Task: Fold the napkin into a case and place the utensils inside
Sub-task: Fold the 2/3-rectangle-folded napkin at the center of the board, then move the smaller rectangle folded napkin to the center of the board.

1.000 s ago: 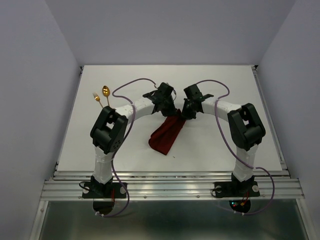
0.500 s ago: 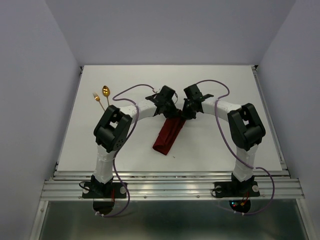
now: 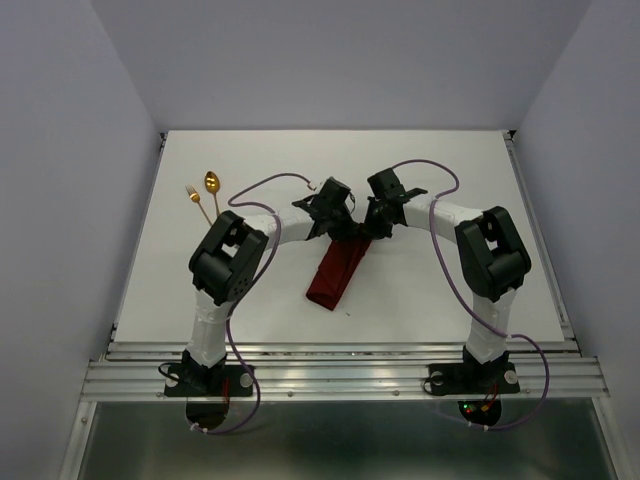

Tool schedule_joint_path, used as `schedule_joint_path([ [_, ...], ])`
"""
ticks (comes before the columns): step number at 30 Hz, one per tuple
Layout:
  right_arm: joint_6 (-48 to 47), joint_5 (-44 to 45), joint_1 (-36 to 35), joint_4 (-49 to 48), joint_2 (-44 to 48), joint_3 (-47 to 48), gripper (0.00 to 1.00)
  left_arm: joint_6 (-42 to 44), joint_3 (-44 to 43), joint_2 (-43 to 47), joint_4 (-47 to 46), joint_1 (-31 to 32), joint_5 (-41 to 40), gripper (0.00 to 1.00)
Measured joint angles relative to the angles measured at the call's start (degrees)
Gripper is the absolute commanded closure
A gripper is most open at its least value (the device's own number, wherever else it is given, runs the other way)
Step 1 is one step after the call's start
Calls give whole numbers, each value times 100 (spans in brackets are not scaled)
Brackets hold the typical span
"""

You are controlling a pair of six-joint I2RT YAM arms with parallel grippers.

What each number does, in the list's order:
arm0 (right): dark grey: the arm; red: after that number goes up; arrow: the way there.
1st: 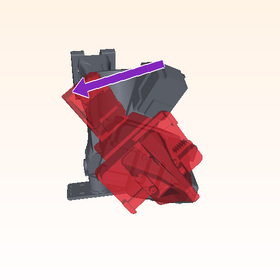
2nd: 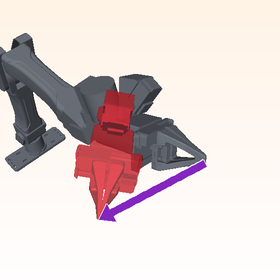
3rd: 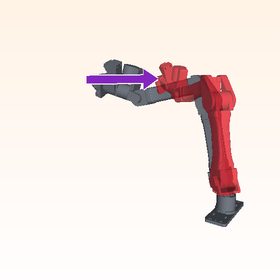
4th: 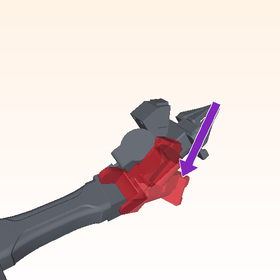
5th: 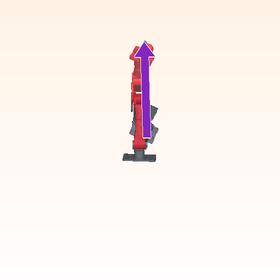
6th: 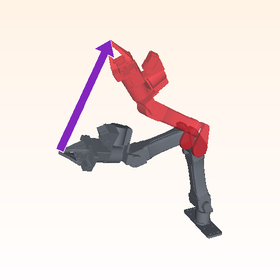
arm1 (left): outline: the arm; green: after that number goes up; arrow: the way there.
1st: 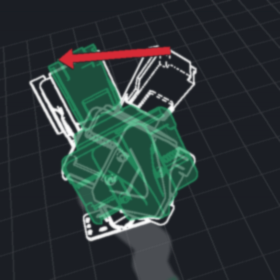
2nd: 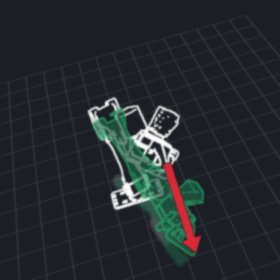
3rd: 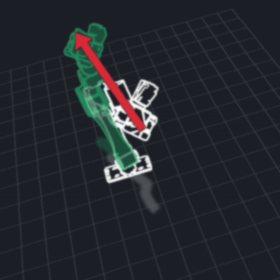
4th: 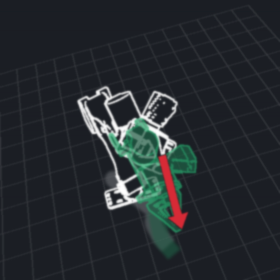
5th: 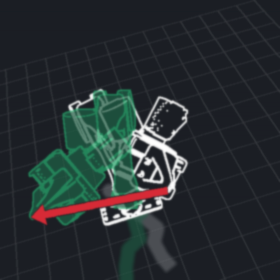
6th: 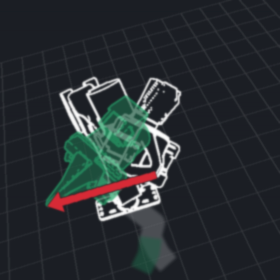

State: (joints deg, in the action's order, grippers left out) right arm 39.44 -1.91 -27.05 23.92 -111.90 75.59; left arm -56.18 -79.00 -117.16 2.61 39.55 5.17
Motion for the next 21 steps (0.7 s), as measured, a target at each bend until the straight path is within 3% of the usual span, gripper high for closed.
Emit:
schedule_joint_path([
  [2, 0, 0, 0, 0, 0, 0, 90, 59, 114, 0, -142, -2, 26, 97],
  [3, 0, 0, 0, 0, 0, 0, 90, 83, 184, 7, -234, -2, 44, 88],
  [4, 0, 0, 0, 0, 0, 0, 90, 96, 247, 13, -310, -2, 61, 85],
  [9, 2, 2, 0, 2, 0, -7, 89, 264, 553, 223, -485, 0, 79, 77],
  [11, 0, 2, -4, 0, 0, -20, 89, 361, 640, 341, -483, 0, 79, 63],
  [13, 2, 0, -4, -11, 4, -26, 89, 525, 695, 474, -483, 11, 79, 57],
  [18, 2, 4, -4, -13, 7, -31, 89, 1003, 787, 896, -509, 59, 90, 56],
  [21, -2, 4, -4, -9, 7, -31, 89, 1217, 846, 1145, -525, 61, 87, 61],
])
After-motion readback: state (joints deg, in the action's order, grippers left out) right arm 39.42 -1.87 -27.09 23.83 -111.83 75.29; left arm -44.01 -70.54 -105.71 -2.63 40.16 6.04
